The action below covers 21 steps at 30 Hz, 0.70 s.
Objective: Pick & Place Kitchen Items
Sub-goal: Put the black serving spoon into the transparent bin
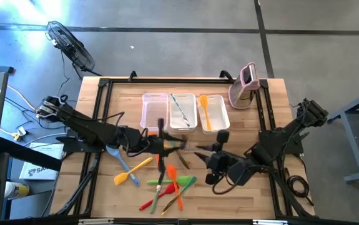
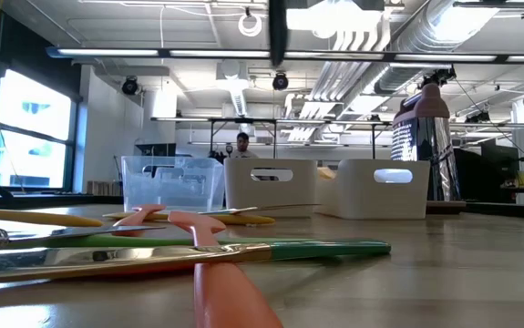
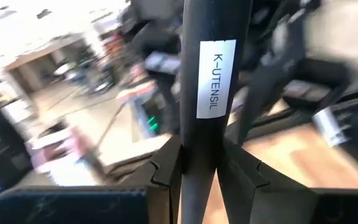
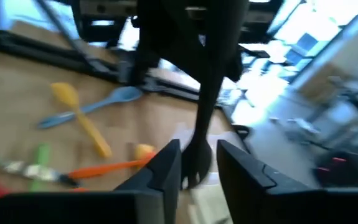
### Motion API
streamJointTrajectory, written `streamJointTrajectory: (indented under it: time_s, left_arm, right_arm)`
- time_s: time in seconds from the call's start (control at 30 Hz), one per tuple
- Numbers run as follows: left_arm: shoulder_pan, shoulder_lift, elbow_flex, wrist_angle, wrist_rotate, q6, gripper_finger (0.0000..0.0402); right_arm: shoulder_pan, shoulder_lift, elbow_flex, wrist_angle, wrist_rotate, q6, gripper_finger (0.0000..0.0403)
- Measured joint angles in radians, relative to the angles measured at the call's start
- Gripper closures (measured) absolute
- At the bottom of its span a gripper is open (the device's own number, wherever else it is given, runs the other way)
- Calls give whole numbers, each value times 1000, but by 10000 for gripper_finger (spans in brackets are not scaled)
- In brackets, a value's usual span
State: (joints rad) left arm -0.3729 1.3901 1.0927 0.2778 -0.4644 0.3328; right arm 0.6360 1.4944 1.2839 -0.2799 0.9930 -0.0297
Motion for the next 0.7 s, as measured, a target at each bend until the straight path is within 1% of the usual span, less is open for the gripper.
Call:
streamJointTrajectory:
  time_s: [0.07, 0.13, 0.2, 0.27, 0.37, 0.5, 0.63, 0.7]
  left_arm:
    - [0, -36, 0, -58, -84, -7, 330]
    - [0, -75, 0, -109, -165, -13, 330]
    - [1, -121, 0, -150, -228, -15, 330]
    - [15, -183, 0, -205, -276, -35, 330]
    - [71, -283, 0, -317, -282, -160, 330]
    - [182, -392, 0, -488, -290, -360, 330]
    - [285, -428, 0, -622, -280, -520, 330]
    - [337, -426, 0, -696, -256, -583, 330]
  right_arm:
    - [18, 0, 0, 0, 82, -1, 292]
    - [30, -1, 0, -1, 138, -1, 284]
    - [35, -1, 0, -2, 166, -1, 281]
    - [35, -1, 0, -1, 171, -1, 281]
    - [32, -1, 0, -1, 165, 4, 283]
    - [23, -1, 0, -1, 157, 8, 283]
    - [17, -1, 0, -1, 157, 28, 284]
    - [14, -1, 0, -1, 157, 36, 284]
